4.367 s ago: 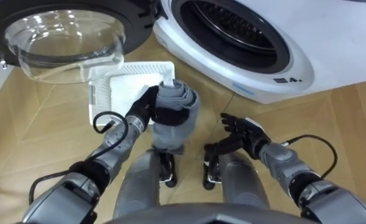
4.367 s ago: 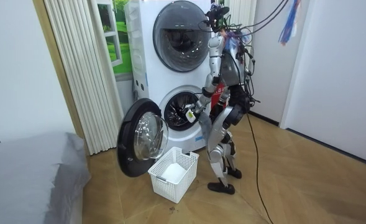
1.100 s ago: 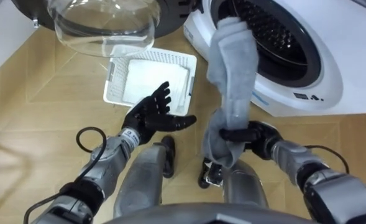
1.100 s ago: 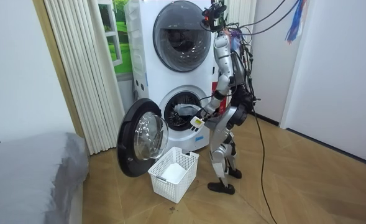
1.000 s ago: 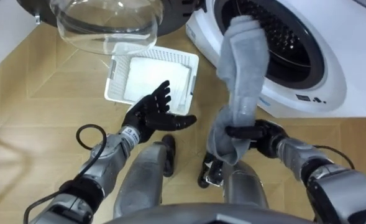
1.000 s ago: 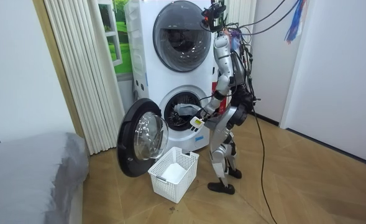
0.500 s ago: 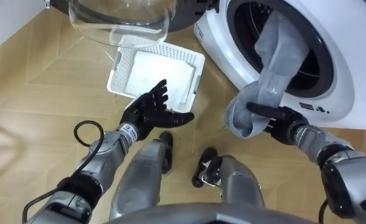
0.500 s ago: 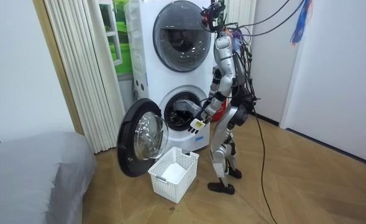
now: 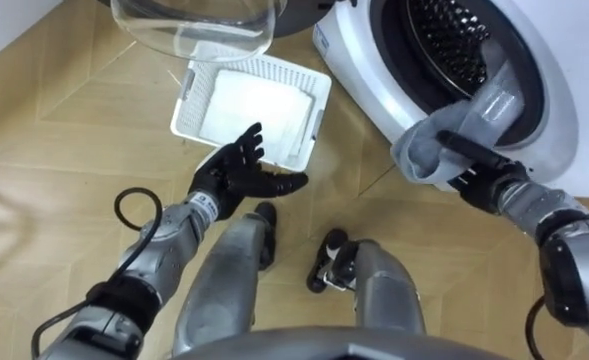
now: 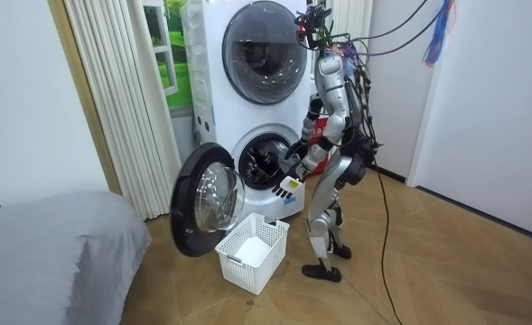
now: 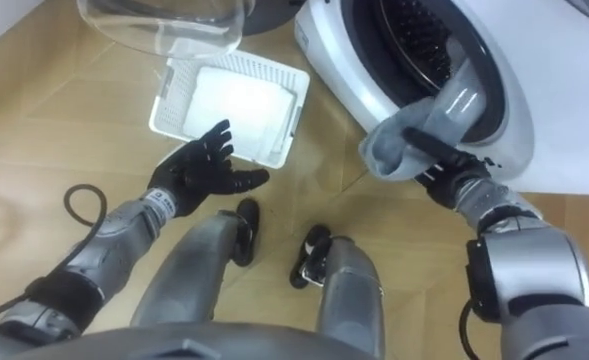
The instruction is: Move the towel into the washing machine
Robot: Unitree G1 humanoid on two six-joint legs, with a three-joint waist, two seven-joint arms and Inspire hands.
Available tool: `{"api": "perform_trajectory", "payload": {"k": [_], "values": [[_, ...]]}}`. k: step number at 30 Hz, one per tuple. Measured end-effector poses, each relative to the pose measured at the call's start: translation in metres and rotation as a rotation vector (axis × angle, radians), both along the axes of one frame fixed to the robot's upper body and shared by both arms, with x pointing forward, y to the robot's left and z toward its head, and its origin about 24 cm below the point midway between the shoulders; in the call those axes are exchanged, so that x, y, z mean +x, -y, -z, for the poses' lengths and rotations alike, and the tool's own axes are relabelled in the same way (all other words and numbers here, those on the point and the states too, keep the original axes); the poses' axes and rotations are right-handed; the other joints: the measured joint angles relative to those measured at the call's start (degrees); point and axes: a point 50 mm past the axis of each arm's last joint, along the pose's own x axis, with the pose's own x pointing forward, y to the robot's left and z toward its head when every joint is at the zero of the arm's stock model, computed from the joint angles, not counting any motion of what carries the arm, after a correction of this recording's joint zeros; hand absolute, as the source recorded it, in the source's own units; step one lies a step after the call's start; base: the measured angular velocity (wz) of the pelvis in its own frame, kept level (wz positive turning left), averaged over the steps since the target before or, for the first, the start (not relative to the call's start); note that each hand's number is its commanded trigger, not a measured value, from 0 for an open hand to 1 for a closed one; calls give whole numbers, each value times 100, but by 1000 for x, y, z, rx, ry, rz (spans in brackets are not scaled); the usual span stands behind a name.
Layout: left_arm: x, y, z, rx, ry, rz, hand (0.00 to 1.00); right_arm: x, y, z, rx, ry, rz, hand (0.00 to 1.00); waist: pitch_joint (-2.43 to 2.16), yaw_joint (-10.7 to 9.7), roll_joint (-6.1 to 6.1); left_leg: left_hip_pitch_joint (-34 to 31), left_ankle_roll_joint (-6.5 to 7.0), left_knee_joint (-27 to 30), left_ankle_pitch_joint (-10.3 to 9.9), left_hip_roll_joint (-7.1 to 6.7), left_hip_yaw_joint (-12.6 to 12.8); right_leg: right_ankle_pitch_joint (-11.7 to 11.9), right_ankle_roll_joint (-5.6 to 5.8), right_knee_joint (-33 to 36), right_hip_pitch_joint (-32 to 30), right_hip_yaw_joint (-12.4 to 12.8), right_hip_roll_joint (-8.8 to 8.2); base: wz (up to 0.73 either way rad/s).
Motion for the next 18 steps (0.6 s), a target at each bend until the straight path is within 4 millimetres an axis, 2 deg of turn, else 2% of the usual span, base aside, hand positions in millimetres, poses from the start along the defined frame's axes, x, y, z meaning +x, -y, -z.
{"api": "perform_trajectory", "payload": {"k": [2, 4, 5, 6, 7, 8, 14, 18], "values": [[0, 0, 0, 2, -1, -8, 0, 5, 2, -4, 13, 6, 53, 100, 1, -6, -23, 17, -2, -26, 23, -40, 2, -17, 13, 28, -7, 20, -33, 2], [0, -1, 0, 8, -3, -19, 0, 13, 1, -11, 62, 31, 147, 95, -1, 10, -167, 30, 1, -18, 26, -74, 82, -61, 28, 161, -86, 129, -83, -6], [0, -1, 0, 10, -3, -21, 0, 16, 1, -13, 68, 34, 158, 77, 2, 4, -195, 26, 2, -14, 26, -80, 90, -65, 27, 188, -101, 136, -93, -5], [0, 0, 0, 11, -3, -22, 0, 22, -1, -18, 71, 37, 173, 69, -5, -28, -223, -8, 5, 9, 28, -82, 88, -68, 29, 196, -125, 136, -96, 0], [0, 2, 0, 7, 1, -25, 0, 30, -2, -24, 70, 42, 183, 19, -5, -65, -232, -52, 19, 32, 36, -83, 87, -68, 29, 204, -158, 132, -98, 6], [0, 3, -1, 6, 3, -26, 0, 33, -4, -27, 78, 47, 194, 0, -6, -99, -231, -76, 27, 49, 41, -83, 85, -68, 29, 212, -175, 126, -101, 8], [1, 12, -1, -21, 3, -35, 0, 45, -5, -40, 180, 58, 355, 0, -6, -153, -227, -127, 41, 191, 42, -115, 84, -94, 67, 362, -194, 126, -113, 7], [2, 12, -2, -27, 7, -63, 0, 59, -5, -55, 322, 94, 525, 0, -10, -230, -219, -166, 87, 194, 65, -150, 86, -113, 81, 476, -256, 141, -150, 5]]}}
